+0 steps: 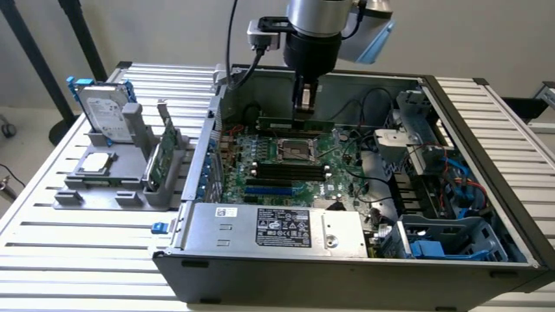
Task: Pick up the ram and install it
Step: 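Insert the ram into the slot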
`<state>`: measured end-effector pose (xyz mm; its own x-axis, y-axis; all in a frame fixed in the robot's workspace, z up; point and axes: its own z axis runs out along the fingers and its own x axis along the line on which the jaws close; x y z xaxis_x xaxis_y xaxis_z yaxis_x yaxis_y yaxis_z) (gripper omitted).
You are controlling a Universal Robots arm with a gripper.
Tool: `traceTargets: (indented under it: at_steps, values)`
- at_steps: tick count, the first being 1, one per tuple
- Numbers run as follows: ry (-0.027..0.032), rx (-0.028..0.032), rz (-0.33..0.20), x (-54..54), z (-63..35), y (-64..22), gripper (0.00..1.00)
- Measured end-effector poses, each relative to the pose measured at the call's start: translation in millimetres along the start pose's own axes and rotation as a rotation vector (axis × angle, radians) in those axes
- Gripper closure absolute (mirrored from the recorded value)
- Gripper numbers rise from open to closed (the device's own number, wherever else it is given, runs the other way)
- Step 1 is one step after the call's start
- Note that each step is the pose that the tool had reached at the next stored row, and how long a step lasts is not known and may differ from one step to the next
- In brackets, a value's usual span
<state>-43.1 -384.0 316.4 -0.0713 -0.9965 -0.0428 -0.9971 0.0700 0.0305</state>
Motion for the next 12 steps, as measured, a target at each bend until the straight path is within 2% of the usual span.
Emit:
traceTargets:
  at_steps: [12]
  values:
    - [0.0046,0.0039,0.000,8.2,19.4,-0.1,0.86]
